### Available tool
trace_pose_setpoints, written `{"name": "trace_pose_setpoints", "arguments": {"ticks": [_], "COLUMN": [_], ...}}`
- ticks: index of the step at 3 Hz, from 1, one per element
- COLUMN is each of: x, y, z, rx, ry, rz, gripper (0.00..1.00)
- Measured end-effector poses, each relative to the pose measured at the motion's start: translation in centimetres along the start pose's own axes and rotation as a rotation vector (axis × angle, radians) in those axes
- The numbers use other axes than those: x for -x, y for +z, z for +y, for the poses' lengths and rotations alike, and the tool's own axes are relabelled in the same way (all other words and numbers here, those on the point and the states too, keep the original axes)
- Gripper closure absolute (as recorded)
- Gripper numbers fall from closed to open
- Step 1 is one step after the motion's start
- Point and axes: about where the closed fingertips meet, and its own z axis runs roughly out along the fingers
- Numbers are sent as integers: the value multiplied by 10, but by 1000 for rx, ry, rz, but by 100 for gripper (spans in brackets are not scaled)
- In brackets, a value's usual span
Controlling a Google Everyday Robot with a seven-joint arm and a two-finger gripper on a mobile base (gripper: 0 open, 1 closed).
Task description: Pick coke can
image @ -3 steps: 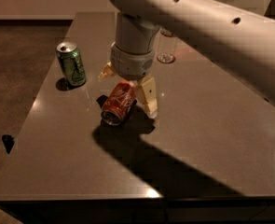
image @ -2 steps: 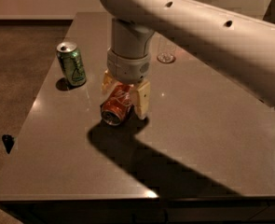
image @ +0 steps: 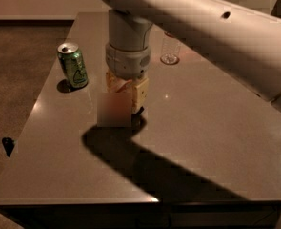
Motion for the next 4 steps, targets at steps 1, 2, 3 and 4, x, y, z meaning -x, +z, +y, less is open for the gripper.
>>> {"name": "trace_pose_setpoints", "arguments": {"ticks": [1, 2, 3, 4], "x": [-4, -15, -30, -33], "y": [-40, -90, -117, -121], "z": [-16, -35, -31, -40], "rx": [-66, -188, -251, -294], "ry": [40, 90, 177, 182], "rz": [-22, -40, -55, -51], "gripper": [93, 100, 100, 100]}}
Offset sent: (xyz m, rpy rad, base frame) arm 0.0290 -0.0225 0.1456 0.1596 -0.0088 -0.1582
